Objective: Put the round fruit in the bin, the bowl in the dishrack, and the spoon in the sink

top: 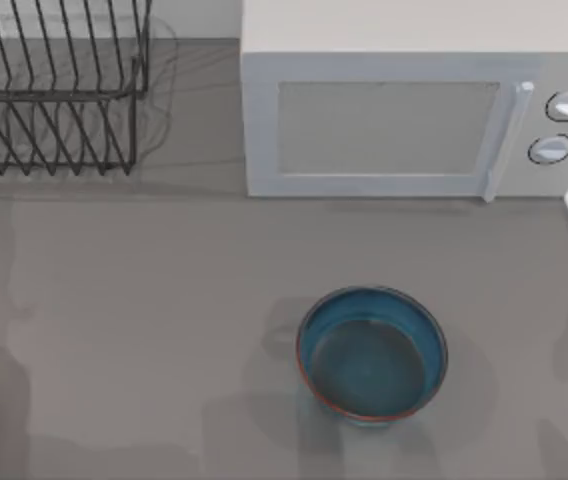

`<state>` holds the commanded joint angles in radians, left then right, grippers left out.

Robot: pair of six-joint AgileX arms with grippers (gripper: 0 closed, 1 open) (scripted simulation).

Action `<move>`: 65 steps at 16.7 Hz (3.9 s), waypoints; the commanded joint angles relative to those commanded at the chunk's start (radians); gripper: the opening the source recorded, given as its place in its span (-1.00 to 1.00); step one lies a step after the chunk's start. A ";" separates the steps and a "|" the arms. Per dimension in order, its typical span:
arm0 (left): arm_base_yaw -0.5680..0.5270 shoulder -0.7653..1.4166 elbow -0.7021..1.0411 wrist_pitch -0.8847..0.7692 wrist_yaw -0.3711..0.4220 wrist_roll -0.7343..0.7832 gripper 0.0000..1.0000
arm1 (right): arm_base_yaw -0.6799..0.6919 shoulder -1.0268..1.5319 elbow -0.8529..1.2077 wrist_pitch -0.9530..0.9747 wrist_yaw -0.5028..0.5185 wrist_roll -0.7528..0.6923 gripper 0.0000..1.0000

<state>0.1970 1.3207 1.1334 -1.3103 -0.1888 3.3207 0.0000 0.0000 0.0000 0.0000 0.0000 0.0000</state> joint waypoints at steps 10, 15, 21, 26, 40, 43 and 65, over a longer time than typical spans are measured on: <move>0.018 -0.004 -0.045 0.041 0.000 0.043 -1.00 | 0.000 0.000 0.000 0.000 0.000 0.000 1.00; 0.050 0.025 -0.203 0.242 -0.001 0.079 -1.00 | 0.000 0.000 0.000 0.000 0.000 0.000 1.00; 0.063 0.033 -0.251 0.297 0.001 0.093 -1.00 | 0.000 0.000 0.000 0.000 0.000 0.000 1.00; 0.063 0.033 -0.251 0.297 0.001 0.093 -0.25 | 0.000 0.000 0.000 0.000 0.000 0.000 1.00; 0.063 0.033 -0.251 0.297 0.001 0.093 1.00 | 0.000 0.000 0.000 0.000 0.000 0.000 1.00; 0.062 0.032 -0.251 0.297 0.001 0.093 1.00 | 0.000 0.000 0.000 0.000 0.000 0.000 1.00; 0.045 -0.697 -0.919 0.947 0.064 -2.002 1.00 | 0.000 0.000 0.000 0.000 0.000 0.000 1.00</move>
<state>0.2422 0.6235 0.2147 -0.3631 -0.1245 1.3184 0.0000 0.0000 0.0000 0.0000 0.0000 0.0000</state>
